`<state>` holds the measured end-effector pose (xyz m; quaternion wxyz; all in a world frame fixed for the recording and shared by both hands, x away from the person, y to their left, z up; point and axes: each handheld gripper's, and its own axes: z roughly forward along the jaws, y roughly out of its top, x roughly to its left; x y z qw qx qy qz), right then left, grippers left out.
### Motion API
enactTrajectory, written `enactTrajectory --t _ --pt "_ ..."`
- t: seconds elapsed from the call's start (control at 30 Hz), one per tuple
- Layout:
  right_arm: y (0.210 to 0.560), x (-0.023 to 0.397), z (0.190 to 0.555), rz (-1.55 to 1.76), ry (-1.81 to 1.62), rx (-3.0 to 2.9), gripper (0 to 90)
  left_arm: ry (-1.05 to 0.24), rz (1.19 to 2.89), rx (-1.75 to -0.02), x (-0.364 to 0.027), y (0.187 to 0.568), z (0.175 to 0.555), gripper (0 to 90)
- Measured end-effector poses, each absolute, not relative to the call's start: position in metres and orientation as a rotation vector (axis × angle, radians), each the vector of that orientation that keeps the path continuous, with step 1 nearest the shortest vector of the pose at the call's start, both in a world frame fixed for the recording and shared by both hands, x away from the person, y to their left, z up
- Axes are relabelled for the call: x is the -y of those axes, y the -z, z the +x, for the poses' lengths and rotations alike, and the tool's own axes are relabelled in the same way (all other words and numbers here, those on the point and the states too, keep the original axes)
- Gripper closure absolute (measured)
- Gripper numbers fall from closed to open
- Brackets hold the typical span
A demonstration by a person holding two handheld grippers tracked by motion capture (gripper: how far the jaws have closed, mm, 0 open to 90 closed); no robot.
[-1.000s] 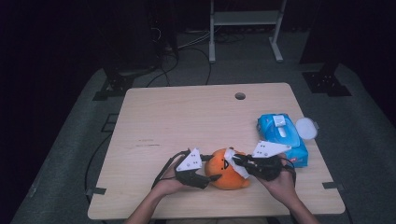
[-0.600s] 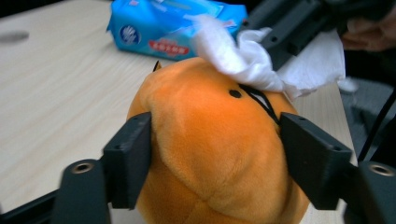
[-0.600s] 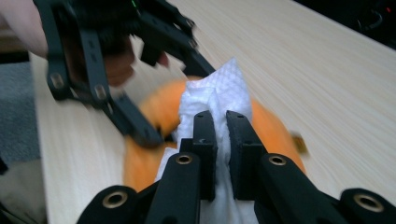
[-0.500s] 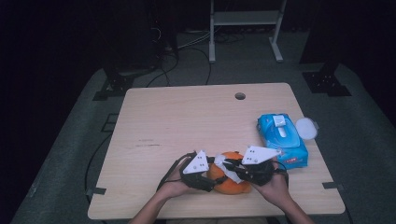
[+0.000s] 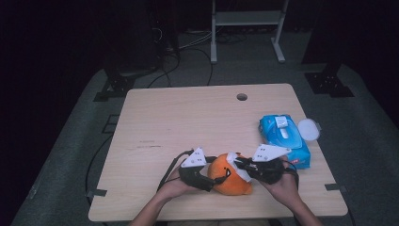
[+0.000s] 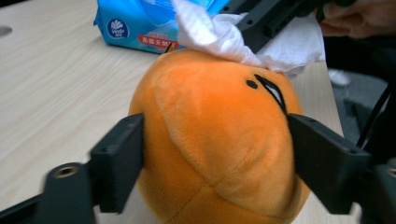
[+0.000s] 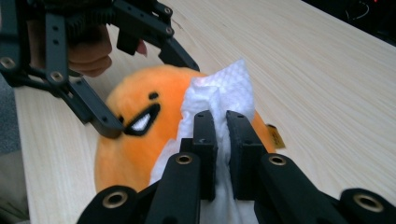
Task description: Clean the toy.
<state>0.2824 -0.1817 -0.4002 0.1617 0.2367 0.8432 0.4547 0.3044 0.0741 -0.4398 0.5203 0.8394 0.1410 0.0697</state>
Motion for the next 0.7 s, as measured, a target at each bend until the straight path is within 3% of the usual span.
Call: enactTrajectory --t 0.13,0.33,0.47,0.53,0.7 --pt "0.394 0.169 0.275 0.603 -1.353 -2.423 81.9 -0.277 2.057 -0.195 -0.069 0.436 0.293 31.3" --pt "0.395 0.176 0.278 0.617 -1.332 -2.431 81.9 -0.258 2.05 -0.209 -0.074 0.439 0.295 33.0" --pt "0.4 0.188 0.281 0.679 -1.32 -2.416 81.9 -0.202 2.024 -0.289 -0.074 0.438 0.3 18.3" --pt "0.399 0.186 0.28 0.674 -1.325 -2.413 81.9 -0.166 2.01 -0.331 -0.072 0.438 0.302 17.7" --pt "0.394 0.169 0.274 0.603 -1.365 -2.439 81.8 -0.239 2.031 -0.26 -0.07 0.437 0.296 28.8"
